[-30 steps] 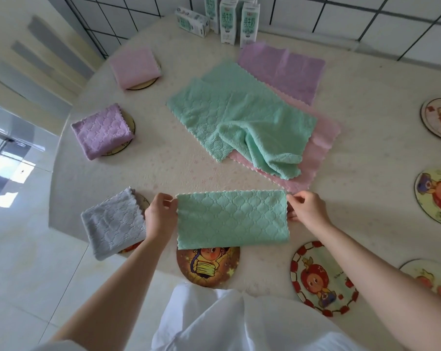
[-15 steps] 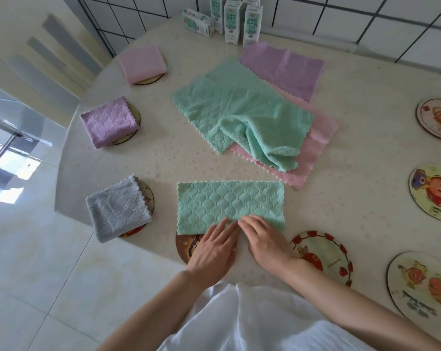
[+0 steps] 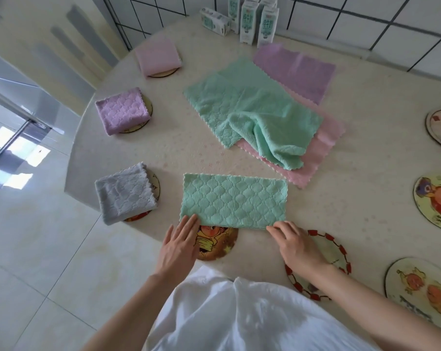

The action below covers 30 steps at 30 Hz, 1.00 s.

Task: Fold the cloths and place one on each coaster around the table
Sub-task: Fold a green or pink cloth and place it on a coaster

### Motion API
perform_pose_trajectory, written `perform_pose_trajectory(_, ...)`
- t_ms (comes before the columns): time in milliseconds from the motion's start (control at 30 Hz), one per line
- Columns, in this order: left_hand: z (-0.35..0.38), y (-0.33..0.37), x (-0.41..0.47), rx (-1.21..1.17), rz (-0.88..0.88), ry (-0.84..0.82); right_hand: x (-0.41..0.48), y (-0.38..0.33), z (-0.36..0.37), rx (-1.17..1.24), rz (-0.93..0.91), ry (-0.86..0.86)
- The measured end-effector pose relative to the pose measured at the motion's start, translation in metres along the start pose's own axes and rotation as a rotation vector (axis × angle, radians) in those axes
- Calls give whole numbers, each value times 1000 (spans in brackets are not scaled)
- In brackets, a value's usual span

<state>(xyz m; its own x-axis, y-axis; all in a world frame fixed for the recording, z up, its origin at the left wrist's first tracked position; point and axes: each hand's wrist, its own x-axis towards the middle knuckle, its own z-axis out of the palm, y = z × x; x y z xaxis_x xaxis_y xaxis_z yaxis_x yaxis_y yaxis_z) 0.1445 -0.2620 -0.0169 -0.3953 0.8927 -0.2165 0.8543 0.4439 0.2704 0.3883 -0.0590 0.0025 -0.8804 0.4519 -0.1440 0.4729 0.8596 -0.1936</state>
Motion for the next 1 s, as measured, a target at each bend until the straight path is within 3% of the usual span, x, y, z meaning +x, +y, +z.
perform_pose_trajectory(433, 3, 3, 1, 34, -81, 75, 33, -13, -2, -175, 85, -139)
perform_pose_trajectory(633, -5, 3, 11, 46, -53, 191, 36, -7, -14, -121, 81, -59)
perform_pose_trajectory(733, -13, 3, 26, 114, 11, 242, 35, 0, -20, -52, 62, -39)
perform_pose_trajectory(900, -35, -6, 55, 283, 230, 193, 32, 2, -35, 80, 51, 0)
perform_pose_trajectory(1000, -55, -10, 71, 320, 254, 228, 29, -3, -42, 190, 65, -8)
